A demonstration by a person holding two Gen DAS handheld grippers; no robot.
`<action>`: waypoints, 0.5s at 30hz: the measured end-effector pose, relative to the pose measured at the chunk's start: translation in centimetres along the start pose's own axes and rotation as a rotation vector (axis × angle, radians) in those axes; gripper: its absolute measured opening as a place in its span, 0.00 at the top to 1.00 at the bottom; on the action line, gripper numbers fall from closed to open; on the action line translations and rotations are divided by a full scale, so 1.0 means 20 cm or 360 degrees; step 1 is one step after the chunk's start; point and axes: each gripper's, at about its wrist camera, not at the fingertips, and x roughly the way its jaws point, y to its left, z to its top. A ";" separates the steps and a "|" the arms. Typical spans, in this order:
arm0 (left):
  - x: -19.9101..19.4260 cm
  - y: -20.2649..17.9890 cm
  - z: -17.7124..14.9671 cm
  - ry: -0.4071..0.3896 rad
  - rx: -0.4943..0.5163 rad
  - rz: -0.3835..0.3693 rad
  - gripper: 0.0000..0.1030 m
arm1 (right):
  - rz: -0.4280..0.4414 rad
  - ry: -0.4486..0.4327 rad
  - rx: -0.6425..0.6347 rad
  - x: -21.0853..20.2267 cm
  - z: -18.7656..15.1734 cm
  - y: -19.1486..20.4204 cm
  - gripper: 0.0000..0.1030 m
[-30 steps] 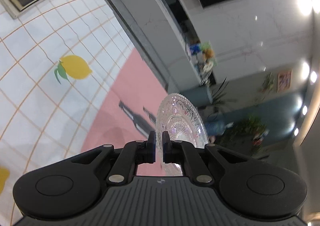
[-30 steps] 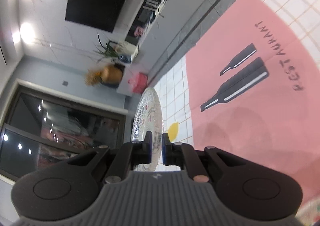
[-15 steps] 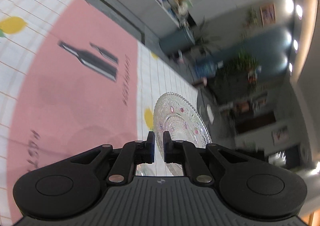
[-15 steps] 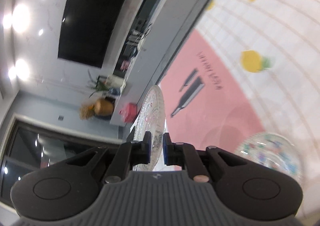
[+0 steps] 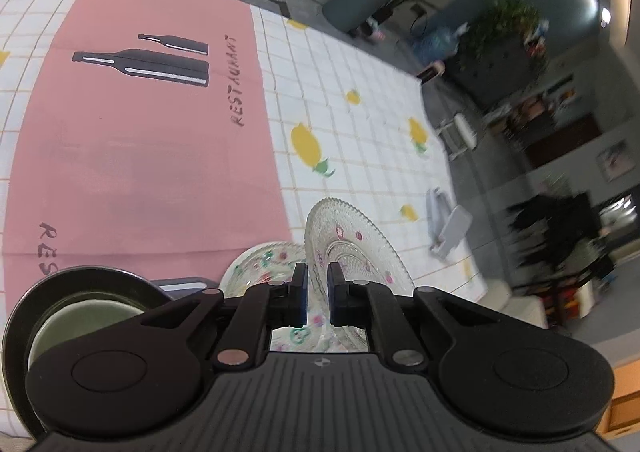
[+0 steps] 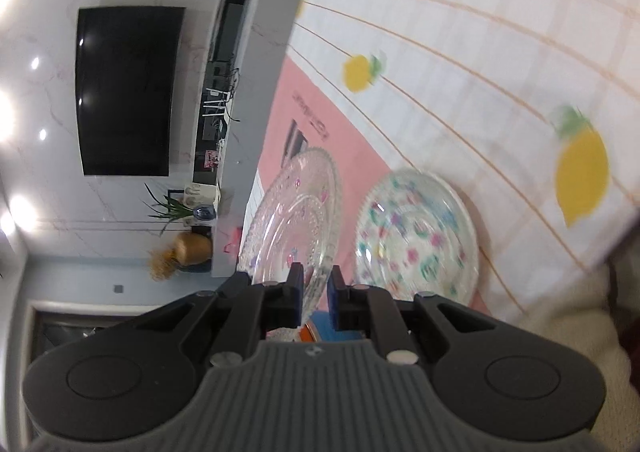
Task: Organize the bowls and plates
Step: 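Lower the second glass plate onto the plate stack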
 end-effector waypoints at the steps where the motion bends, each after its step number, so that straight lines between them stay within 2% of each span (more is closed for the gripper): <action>1: 0.02 -0.01 -0.01 0.0018 0.0015 0.0043 0.90 | 0.0005 0.0010 0.0042 0.00 0.00 -0.03 0.89; 5: 0.07 -0.02 -0.04 0.0078 0.0017 0.0150 0.89 | -0.0023 0.0042 0.0132 0.02 0.00 -0.10 0.88; 10: 0.12 -0.04 -0.05 0.0067 0.0075 0.0237 0.88 | -0.0039 0.0062 0.0188 0.06 0.01 -0.14 0.89; 15: 0.19 -0.03 -0.06 0.0118 0.0098 0.0335 0.86 | -0.0090 0.0077 0.0215 0.08 0.02 -0.18 0.89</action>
